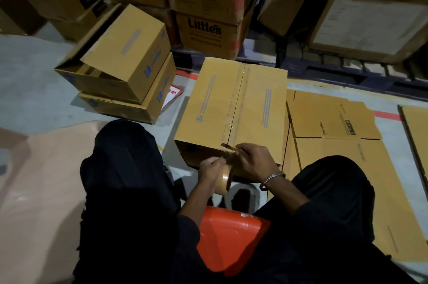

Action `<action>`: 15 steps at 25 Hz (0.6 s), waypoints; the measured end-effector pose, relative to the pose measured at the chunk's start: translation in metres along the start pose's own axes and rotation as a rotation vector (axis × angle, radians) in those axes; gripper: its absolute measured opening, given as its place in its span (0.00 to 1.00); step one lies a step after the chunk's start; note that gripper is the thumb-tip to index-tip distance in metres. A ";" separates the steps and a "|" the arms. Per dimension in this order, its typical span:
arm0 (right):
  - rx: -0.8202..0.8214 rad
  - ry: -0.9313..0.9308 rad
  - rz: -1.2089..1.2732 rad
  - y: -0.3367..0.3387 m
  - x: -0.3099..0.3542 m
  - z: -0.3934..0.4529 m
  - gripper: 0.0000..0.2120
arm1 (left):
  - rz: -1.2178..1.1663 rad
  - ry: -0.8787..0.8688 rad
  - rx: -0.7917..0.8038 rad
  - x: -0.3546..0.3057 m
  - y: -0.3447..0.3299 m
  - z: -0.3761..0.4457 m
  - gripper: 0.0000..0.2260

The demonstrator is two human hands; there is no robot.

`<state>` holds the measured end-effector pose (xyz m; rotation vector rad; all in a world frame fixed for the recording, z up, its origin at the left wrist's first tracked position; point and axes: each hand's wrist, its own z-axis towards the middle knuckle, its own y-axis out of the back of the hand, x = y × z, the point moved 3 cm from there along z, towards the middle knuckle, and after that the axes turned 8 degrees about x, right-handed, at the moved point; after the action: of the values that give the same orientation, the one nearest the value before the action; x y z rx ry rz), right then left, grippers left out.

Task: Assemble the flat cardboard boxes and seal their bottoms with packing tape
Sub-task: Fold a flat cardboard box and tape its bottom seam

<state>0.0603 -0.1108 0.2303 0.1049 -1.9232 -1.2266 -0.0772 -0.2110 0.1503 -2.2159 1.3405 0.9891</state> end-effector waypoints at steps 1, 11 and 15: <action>0.001 0.027 -0.031 -0.003 0.002 0.004 0.10 | 0.002 -0.008 -0.013 0.000 0.001 0.000 0.06; 0.164 0.023 -0.212 -0.026 0.002 0.018 0.12 | 0.021 0.022 -0.028 0.000 0.000 0.005 0.10; 0.203 -0.011 -0.274 -0.027 0.001 0.017 0.14 | 0.019 0.032 -0.026 0.000 0.000 0.003 0.08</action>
<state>0.0388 -0.1128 0.2068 0.4830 -2.0895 -1.2025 -0.0785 -0.2085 0.1482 -2.2509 1.3724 0.9877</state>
